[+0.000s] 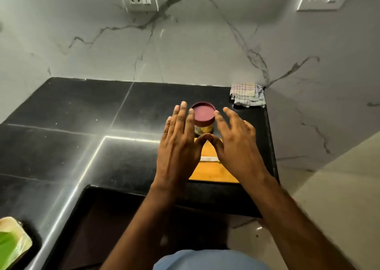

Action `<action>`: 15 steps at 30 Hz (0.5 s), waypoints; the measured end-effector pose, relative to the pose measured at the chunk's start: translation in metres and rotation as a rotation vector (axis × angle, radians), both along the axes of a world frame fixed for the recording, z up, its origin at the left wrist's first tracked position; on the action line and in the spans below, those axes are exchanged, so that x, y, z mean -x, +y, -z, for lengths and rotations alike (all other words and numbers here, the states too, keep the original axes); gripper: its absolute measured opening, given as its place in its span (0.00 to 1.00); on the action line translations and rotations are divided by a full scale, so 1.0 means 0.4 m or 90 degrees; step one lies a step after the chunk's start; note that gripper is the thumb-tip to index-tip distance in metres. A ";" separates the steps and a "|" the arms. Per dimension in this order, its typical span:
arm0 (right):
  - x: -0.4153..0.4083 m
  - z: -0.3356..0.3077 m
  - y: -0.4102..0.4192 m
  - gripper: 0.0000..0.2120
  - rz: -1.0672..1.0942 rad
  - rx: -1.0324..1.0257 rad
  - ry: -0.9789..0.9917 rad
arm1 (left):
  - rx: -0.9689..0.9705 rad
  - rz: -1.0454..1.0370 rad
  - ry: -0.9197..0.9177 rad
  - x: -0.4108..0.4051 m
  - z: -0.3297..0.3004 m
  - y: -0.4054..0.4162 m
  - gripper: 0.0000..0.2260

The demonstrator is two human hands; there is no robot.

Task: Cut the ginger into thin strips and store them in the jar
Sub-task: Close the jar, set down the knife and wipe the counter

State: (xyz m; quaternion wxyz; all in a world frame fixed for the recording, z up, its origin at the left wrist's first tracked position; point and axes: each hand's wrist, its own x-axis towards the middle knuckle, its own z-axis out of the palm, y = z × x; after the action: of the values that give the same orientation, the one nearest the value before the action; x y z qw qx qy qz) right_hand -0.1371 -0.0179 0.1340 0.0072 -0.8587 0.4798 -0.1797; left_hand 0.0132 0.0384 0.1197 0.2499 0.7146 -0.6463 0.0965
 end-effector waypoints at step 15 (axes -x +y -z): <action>-0.086 -0.314 -0.095 0.30 0.087 0.434 -0.175 | 0.412 0.044 -0.119 -0.074 -0.297 -0.132 0.31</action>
State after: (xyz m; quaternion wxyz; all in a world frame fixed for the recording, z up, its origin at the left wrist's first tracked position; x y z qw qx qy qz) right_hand -0.1026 -0.0557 0.2597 -0.2266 -0.7458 0.4432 -0.4427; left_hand 0.0426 -0.0143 0.2383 0.4063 0.5642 -0.6260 0.3531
